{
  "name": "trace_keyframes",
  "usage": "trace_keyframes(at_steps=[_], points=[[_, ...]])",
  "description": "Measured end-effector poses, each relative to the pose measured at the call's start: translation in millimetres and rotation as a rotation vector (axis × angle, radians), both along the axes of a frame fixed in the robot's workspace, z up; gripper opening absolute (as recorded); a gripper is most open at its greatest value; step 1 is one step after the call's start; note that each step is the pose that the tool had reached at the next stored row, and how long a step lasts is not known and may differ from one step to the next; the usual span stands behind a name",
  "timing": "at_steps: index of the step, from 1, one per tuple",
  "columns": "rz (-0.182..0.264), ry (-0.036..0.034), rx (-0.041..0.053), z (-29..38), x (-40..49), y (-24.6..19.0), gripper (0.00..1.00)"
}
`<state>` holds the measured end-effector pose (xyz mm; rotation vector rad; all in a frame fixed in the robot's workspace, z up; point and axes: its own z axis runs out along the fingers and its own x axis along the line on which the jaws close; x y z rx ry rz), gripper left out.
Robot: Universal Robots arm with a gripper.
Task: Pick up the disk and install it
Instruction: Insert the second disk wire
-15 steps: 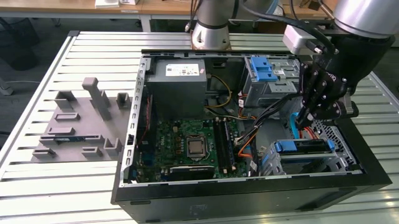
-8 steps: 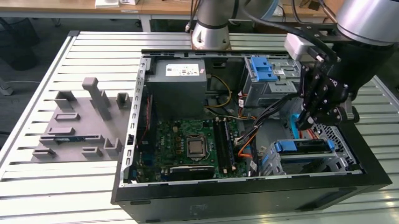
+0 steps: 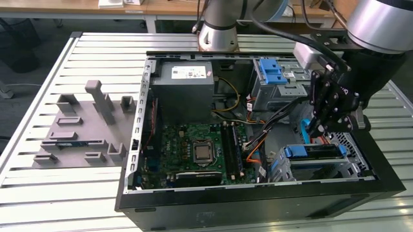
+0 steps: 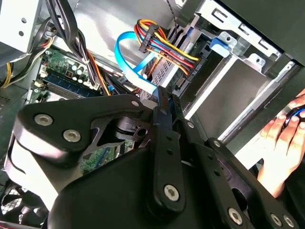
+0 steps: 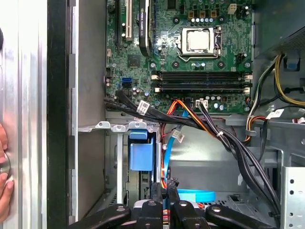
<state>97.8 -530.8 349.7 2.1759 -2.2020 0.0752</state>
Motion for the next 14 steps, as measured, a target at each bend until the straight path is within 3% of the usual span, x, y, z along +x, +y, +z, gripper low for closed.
trace_keyframes(at_steps=[6, 12, 14], points=[[-0.001, -0.0008, 0.0002, -3.9, -0.1, -3.6, 0.16], [-0.001, -0.0008, 0.0001, -4.2, 0.0, -4.1, 0.16], [-0.001, -0.0008, 0.0007, -5.1, 0.0, -6.4, 0.16]])
